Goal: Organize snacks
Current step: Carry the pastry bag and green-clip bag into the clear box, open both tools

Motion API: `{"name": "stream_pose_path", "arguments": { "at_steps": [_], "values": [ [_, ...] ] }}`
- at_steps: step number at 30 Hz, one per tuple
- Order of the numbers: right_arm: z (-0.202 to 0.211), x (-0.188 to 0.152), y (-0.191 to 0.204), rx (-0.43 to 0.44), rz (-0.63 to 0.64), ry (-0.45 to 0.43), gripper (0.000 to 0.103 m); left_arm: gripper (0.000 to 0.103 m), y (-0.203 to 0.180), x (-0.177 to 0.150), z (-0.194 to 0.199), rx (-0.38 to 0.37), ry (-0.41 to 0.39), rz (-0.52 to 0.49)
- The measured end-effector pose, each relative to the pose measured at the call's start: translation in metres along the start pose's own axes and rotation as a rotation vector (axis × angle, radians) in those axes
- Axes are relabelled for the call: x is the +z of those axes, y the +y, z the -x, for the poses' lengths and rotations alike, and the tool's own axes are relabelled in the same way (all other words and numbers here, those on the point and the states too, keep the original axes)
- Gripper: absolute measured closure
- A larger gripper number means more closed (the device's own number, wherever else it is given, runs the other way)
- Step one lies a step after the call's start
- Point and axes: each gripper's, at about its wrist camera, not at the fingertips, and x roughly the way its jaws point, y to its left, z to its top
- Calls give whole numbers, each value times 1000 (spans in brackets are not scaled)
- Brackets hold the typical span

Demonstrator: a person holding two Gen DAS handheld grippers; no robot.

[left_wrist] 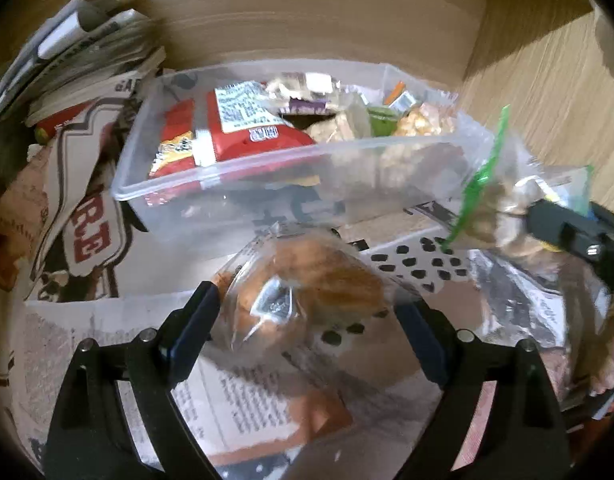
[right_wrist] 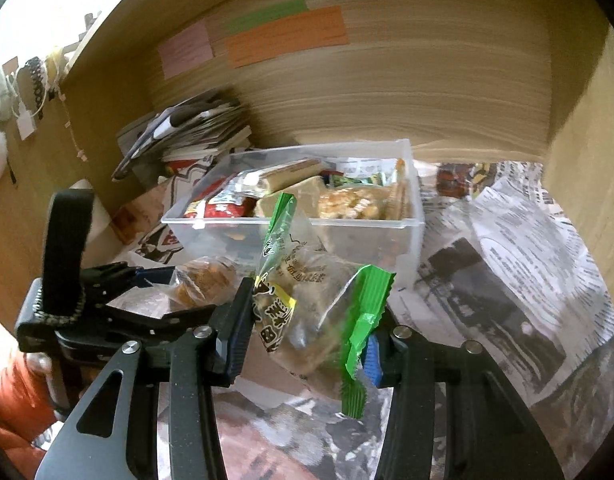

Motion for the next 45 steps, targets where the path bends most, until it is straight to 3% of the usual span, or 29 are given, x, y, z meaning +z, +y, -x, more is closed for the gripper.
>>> {"name": "stream_pose_path", "arguments": {
  "at_steps": [3,7,15,24,32,39,45],
  "values": [
    [0,0,-3,-1,-6,0,60,14,-3,2,-11,55,-1,-13],
    [-1,0,-5,4,-10,0,60,19,-2,5,-12,58,-26,-2],
    [3,8,0,21,-2,-28,60,47,4,0,16,30,-68,-16],
    [8,30,9,27,21,-87,60,49,35,22,58,-35,-140,90],
    [12,60,12,17,38,-155,60,49,41,40,99,-26,-225,76],
    [0,81,10,2,50,-179,60,48,45,72,98,-9,-270,59],
    [-22,93,1,-2,38,-156,60,48,46,99,74,-3,-272,50]
  ]
}}
